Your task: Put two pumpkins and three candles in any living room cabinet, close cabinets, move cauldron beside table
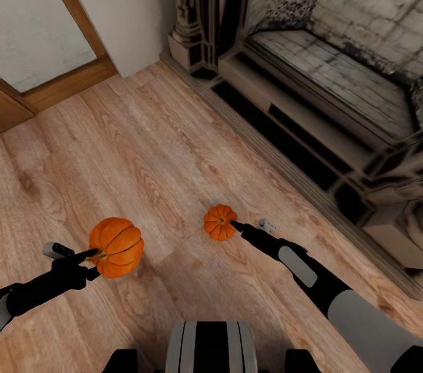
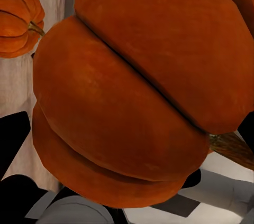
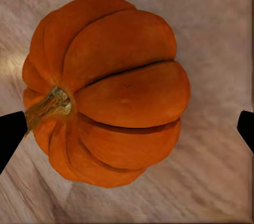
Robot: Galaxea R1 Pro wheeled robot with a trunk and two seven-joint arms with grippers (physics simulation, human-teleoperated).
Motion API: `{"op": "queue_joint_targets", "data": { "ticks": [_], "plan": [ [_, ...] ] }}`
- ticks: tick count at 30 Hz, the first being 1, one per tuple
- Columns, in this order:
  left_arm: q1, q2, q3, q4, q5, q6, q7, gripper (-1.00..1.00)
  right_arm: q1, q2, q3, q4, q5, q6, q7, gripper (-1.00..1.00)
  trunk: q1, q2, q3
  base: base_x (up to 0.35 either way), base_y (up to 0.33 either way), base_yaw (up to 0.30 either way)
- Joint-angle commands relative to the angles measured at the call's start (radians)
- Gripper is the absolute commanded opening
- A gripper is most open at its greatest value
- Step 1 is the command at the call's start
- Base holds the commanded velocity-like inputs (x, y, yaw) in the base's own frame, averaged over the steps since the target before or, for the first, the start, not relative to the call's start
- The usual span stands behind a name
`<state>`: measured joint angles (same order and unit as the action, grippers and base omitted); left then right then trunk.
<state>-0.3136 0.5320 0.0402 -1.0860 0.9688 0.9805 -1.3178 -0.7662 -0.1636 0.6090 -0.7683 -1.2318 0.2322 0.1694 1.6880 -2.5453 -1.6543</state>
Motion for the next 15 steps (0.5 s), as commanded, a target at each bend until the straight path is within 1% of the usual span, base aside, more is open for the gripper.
{"op": "queue_joint_targets", "data": {
  "ticks": [1,4,5,6,8,10,12,15],
  "plan": [
    [0.0,0.001,0.0,-0.001,0.006,0.009,0.0,-1.0,-0.001,-0.001,0.003,0.0,-0.007,0.001,0.001,1.0,0.0,0.0,-0.004,0.0,0.0,0.0],
    [0.0,0.001,0.0,-0.005,0.007,0.009,-0.001,-1.0,-0.001,-0.001,0.003,0.0,-0.006,0.001,0.0,1.0,0.002,-0.001,-0.016,0.0,0.0,0.0],
    [0.001,0.002,0.0,-0.018,0.007,0.01,-0.002,-1.0,-0.001,-0.001,0.003,0.0,-0.006,0.001,0.0,1.0,0.002,-0.001,-0.02,0.0,0.0,0.0],
    [0.004,0.002,0.0,-0.04,0.006,0.01,-0.006,-1.0,-0.001,-0.001,0.003,0.0,-0.006,0.001,0.0,1.0,0.002,-0.001,-0.02,0.0,0.0,0.0],
    [0.043,0.003,0.002,-0.109,0.007,0.01,-0.012,-1.0,-0.001,-0.001,0.003,0.0,-0.006,0.001,0.0,1.0,0.002,-0.001,-0.02,0.0,0.0,0.0],
    [0.067,0.003,0.017,-0.158,0.007,0.01,-0.014,-1.0,-0.001,0.0,0.003,0.0,-0.006,0.001,0.0,1.0,0.002,-0.001,-0.02,0.0,0.0,0.0],
    [0.08,0.002,0.044,-0.185,0.009,0.01,-0.015,-1.0,-0.001,0.0,0.003,-0.001,-0.006,0.001,0.0,1.0,0.002,-0.001,-0.02,0.0,0.0,0.0],
    [0.087,0.002,0.055,-0.198,0.008,0.01,-0.015,-1.0,-0.001,0.0,0.003,0.0,-0.006,0.001,0.0,1.0,0.002,-0.001,-0.02,0.0,0.0,0.0]
  ]
}}
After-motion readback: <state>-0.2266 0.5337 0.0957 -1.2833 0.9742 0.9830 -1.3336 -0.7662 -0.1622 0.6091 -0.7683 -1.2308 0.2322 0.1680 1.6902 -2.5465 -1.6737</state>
